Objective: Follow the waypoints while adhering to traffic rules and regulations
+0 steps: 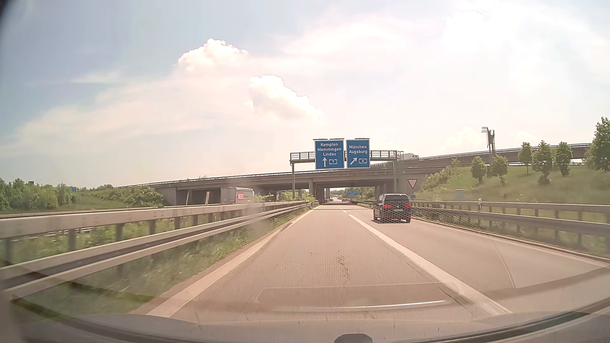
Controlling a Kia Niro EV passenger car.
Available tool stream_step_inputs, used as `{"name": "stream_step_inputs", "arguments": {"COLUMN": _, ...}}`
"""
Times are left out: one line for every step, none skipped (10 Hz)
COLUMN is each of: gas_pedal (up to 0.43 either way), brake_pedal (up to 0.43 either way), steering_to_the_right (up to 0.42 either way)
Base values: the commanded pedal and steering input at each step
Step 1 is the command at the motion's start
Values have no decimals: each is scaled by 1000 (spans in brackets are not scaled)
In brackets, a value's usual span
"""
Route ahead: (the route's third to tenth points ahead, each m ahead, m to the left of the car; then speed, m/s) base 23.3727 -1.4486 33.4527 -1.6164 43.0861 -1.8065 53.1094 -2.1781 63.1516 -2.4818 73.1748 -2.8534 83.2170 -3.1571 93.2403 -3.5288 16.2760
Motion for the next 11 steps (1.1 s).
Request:
{"name": "stream_step_inputs", "arguments": {"gas_pedal": 189, "brake_pedal": 0, "steering_to_the_right": 1}}
{"name": "stream_step_inputs", "arguments": {"gas_pedal": 189, "brake_pedal": 0, "steering_to_the_right": 1}}
{"name": "stream_step_inputs", "arguments": {"gas_pedal": 189, "brake_pedal": 0, "steering_to_the_right": 1}}
{"name": "stream_step_inputs", "arguments": {"gas_pedal": 189, "brake_pedal": 0, "steering_to_the_right": 1}}
{"name": "stream_step_inputs", "arguments": {"gas_pedal": 177, "brake_pedal": 0, "steering_to_the_right": 1}}
{"name": "stream_step_inputs", "arguments": {"gas_pedal": 177, "brake_pedal": 0, "steering_to_the_right": 1}}
{"name": "stream_step_inputs", "arguments": {"gas_pedal": 177, "brake_pedal": 0, "steering_to_the_right": 1}}
{"name": "stream_step_inputs", "arguments": {"gas_pedal": 177, "brake_pedal": 0, "steering_to_the_right": 1}}
{"name": "stream_step_inputs", "arguments": {"gas_pedal": 177, "brake_pedal": 0, "steering_to_the_right": 1}}
{"name": "stream_step_inputs", "arguments": {"gas_pedal": 177, "brake_pedal": 0, "steering_to_the_right": 1}}
{"name": "stream_step_inputs", "arguments": {"gas_pedal": 177, "brake_pedal": 0, "steering_to_the_right": 1}}
